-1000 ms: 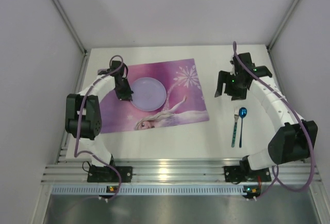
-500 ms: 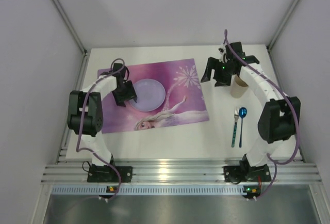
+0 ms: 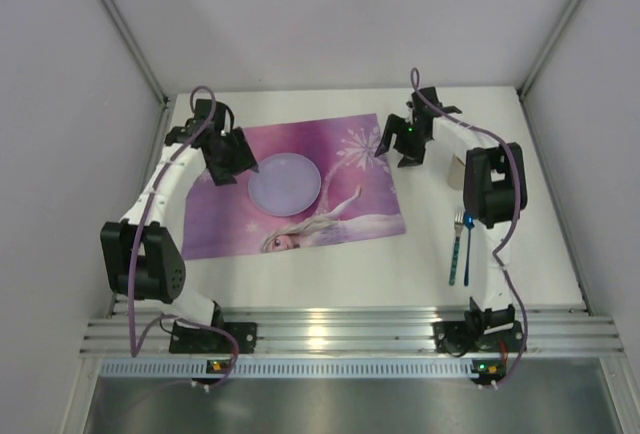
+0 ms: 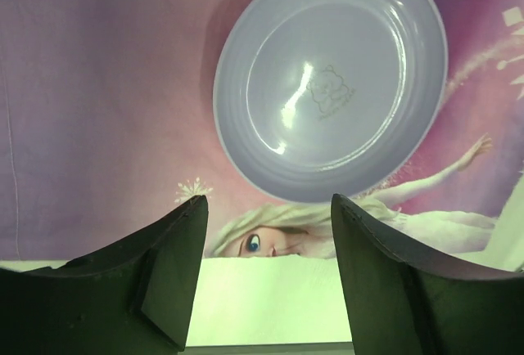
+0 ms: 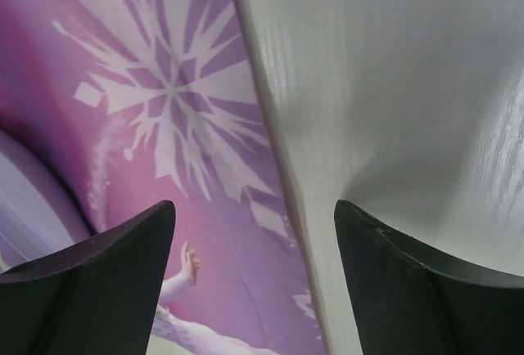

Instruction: Set the dinner table for one person

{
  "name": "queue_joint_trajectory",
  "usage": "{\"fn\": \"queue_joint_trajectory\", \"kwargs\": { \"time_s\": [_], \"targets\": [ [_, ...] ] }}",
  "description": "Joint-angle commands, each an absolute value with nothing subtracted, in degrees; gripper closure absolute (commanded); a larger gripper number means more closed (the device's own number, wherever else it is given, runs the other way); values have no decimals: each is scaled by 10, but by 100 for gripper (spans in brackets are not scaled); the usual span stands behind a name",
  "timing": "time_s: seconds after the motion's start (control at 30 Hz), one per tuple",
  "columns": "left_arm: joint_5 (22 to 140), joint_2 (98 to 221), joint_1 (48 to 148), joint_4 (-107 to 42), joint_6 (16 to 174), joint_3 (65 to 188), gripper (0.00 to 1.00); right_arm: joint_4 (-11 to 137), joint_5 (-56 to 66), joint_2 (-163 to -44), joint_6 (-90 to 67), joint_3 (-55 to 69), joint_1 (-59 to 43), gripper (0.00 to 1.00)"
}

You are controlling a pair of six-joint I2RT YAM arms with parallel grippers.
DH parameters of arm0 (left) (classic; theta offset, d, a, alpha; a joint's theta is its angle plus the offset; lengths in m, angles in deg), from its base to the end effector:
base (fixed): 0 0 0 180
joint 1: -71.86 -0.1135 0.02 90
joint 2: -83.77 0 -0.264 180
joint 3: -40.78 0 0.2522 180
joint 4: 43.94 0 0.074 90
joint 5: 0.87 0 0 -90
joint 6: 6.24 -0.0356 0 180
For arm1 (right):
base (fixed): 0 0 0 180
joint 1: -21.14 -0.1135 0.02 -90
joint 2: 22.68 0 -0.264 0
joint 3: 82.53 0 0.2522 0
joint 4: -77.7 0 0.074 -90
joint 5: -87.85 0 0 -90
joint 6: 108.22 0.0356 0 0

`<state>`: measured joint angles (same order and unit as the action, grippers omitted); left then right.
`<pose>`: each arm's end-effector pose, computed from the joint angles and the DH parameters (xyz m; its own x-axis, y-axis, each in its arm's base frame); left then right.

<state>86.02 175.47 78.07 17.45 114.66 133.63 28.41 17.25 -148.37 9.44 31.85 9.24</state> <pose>0.3322 -0.0381 0.2873 -0.8097 -0.4277 -0.4017 -0.3275 0.8975 -0.2953 0.4615 0.1093 0.1847 -0.9194 0.2537 -0.3005 0.0822 0.8711 0.4842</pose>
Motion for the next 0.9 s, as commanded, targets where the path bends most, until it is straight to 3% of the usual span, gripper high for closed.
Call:
{"fn": "queue_joint_trajectory", "kwargs": {
  "time_s": [0.0,0.17,0.37,0.47,0.5,0.6,0.87],
  "targets": [
    [856,1697,781,218,1161,1343,33,301,154,-1508,109,352,86,21],
    [879,1654,781,237,1159,1313,34,313,160,-1545,115,368,66,28],
    [886,1629,781,248,1160,1292,35,326,167,-1562,126,361,47,47],
    [886,1627,781,250,1163,1291,35,329,161,-1560,125,353,48,69],
    [886,1627,781,251,1163,1291,35,325,156,-1558,122,350,48,81],
    [884,1626,781,251,1165,1291,36,309,134,-1550,115,349,54,100],
    [881,1621,782,251,1171,1285,36,297,71,-1466,103,261,110,100]
  ]
}}
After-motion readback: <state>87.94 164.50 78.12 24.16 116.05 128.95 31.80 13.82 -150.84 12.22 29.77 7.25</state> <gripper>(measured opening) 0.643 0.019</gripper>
